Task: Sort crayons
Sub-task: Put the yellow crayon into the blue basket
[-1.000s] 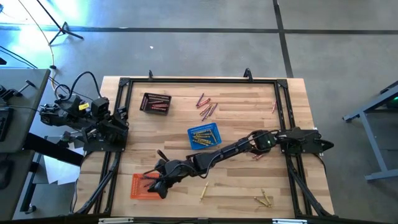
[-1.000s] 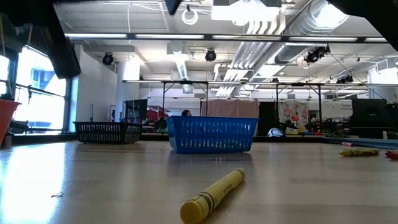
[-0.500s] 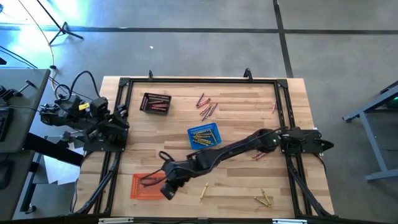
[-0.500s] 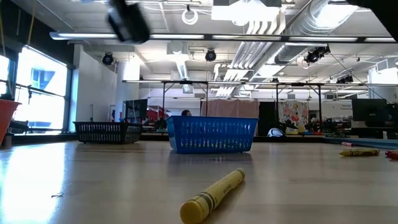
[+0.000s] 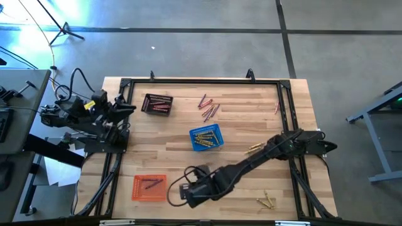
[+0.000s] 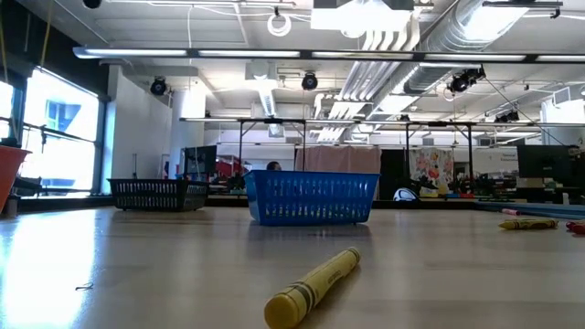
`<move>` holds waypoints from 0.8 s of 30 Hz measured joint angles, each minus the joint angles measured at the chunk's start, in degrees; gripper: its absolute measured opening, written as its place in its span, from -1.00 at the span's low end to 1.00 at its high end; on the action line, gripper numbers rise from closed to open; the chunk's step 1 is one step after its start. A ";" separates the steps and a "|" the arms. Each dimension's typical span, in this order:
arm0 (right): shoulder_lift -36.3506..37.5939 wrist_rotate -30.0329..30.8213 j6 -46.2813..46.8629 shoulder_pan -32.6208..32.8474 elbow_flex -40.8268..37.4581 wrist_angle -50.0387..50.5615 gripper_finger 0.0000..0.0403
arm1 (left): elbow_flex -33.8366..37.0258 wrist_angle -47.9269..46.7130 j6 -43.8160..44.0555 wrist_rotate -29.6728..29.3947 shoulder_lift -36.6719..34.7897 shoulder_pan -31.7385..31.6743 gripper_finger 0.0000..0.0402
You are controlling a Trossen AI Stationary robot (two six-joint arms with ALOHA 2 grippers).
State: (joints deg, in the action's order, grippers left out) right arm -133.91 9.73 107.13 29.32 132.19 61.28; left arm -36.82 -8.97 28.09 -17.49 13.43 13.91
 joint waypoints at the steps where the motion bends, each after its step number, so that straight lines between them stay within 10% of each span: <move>1: 0.00 1.16 2.86 0.39 -0.48 0.45 -0.64 | 0.00 -0.03 0.08 0.36 0.00 0.00 -0.55; 10: -0.05 -5.28 21.09 2.62 -9.26 0.22 -0.64 | 0.00 -0.21 0.20 2.27 0.00 0.00 -0.55; 24: -0.35 -7.25 21.42 0.23 -20.61 -10.27 -0.64 | 0.00 -0.25 3.22 7.96 0.00 0.00 -0.55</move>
State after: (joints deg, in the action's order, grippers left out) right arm -134.26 2.47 128.55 29.55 111.59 51.00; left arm -36.82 -9.22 31.31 -9.53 13.43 13.91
